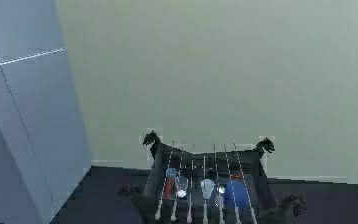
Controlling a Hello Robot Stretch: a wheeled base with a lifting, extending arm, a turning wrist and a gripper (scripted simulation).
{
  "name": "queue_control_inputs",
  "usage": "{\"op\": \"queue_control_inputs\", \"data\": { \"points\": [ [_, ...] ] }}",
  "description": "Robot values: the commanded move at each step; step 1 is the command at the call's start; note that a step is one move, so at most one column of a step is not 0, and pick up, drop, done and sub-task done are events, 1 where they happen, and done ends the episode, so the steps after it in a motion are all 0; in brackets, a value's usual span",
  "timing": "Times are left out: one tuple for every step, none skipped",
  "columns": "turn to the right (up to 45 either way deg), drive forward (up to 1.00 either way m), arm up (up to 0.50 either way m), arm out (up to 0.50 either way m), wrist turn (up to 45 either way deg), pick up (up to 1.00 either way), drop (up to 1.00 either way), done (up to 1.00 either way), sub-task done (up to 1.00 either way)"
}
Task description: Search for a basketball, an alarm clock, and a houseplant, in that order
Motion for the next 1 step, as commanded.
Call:
{"op": "queue_control_inputs", "data": {
  "points": [
    [45.0,0.00,0.00,0.00,0.0,0.00,0.00,0.00,0.00]
  ]
}}
